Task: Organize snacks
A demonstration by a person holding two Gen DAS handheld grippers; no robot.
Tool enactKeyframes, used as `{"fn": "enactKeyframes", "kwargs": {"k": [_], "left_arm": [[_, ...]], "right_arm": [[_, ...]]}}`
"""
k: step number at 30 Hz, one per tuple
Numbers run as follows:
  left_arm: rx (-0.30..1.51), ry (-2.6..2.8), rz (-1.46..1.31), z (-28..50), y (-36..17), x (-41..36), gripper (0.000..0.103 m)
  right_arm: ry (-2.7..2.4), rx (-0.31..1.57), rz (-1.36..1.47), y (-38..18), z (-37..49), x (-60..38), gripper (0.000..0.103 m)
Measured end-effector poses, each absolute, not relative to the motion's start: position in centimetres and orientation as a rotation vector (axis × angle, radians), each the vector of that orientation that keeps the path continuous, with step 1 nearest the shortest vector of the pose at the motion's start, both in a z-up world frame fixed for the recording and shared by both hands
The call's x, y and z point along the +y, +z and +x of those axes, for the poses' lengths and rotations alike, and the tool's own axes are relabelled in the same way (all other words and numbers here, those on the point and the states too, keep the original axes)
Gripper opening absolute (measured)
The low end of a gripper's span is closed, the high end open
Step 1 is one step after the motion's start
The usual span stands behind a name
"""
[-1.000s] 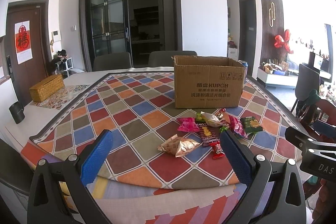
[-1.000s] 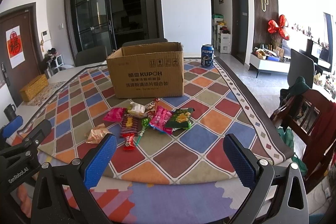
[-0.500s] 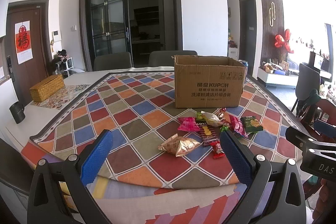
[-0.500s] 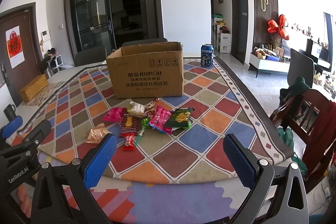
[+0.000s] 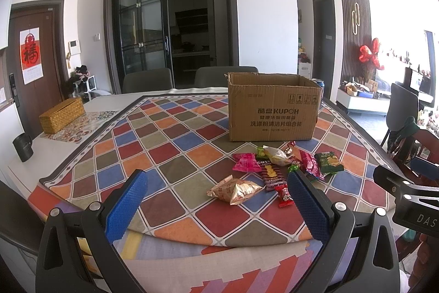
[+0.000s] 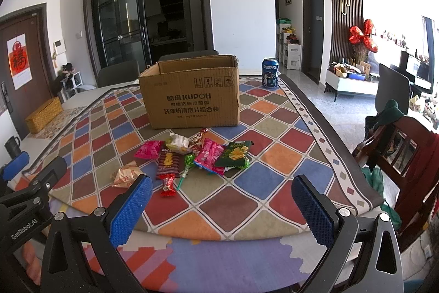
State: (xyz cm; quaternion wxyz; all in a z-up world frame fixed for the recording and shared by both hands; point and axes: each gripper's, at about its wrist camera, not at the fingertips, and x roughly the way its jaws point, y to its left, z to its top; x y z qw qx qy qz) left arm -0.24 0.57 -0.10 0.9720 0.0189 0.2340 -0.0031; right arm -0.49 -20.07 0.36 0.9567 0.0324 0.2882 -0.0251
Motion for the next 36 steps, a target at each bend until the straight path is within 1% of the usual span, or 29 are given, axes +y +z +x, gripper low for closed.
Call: {"fn": "enactKeyframes", "kwargs": {"k": [18,25,30,31,32,36], "left_arm": [[0.485,-0.008,0.073,0.2,0.6,1.5,0.103],[0.520,-0.055,0.090,1.9,-1.5,2.2,0.103],[0.549,-0.091,0.103,3.2,-3.0,2.6,0.096],[0.552,-0.101,0.117,3.6,-3.2,2.5,0.095],[0.553,-0.110,0.124,3.7,-3.4,2.4,0.093],[0.558,-0.175,0.159,4.9,-4.3,1.7,0.091]], "right_arm": [[-0.006,0.612,0.050,0.1,0.4,-19.3,0.103],[0.079,0.613,-0.040,-0.3,2.5,-16.8,0.102],[0.133,0.660,-0.050,-1.5,4.8,-15.7,0.102],[0.139,0.673,-0.049,-1.9,5.3,-15.5,0.100],[0.145,0.683,-0.047,-2.3,5.8,-15.3,0.097],[0.183,0.730,-0.036,-3.7,7.7,-14.8,0.086]]}}
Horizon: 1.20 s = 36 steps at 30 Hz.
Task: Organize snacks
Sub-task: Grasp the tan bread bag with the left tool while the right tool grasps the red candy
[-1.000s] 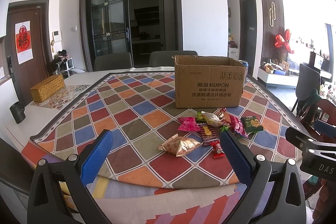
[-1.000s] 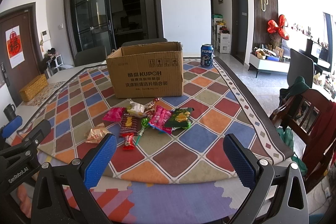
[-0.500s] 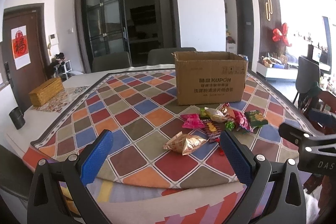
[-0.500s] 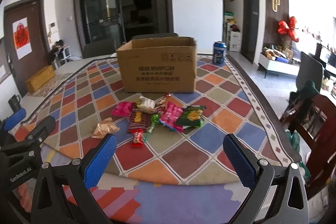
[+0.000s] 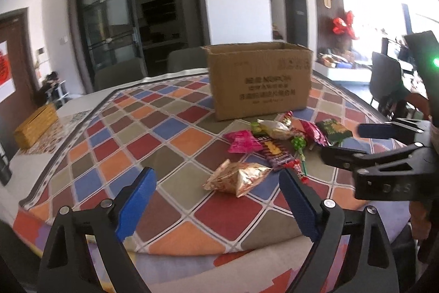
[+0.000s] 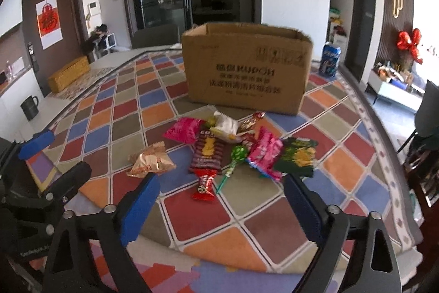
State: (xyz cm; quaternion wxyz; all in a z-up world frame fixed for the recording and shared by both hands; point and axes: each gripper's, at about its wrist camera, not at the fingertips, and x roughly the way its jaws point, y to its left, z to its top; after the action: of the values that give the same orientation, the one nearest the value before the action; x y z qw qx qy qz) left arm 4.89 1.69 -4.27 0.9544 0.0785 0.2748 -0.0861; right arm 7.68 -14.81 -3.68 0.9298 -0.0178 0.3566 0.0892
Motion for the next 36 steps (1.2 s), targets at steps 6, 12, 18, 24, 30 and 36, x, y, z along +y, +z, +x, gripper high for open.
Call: {"fn": "enactKeyframes", "kwargs": {"k": [6,12,18,24,30,36], "left_arm": [[0.595,-0.255,0.249,6.5,-6.4,0.3,0.084],[0.682,-0.302,0.218,9.1,-8.6,0.4,0.076],[0.705,-0.330,0.215,10.4,-9.4,-0.1,0.076],[0.728,-0.347,0.219,11.5,-9.9,-0.6,0.075],[0.770,-0.360,0.215,12.5,-10.6,-0.7,0.064],[0.782,-0.354,0.174,13.2,-10.6,-0.2,0.045]], "right_arm": [[0.240,0.815,-0.013,-5.8,9.7,-14.4,0.068],[0.274,0.871,-0.018,-7.6,11.0,-13.6,0.058],[0.282,0.911,-0.004,-8.7,12.2,-13.7,0.050],[0.313,0.944,0.032,-9.3,13.0,-13.8,0.039],[0.321,0.957,0.039,-9.7,13.5,-13.7,0.036],[0.328,0.974,0.048,-10.3,14.1,-13.5,0.033]]}}
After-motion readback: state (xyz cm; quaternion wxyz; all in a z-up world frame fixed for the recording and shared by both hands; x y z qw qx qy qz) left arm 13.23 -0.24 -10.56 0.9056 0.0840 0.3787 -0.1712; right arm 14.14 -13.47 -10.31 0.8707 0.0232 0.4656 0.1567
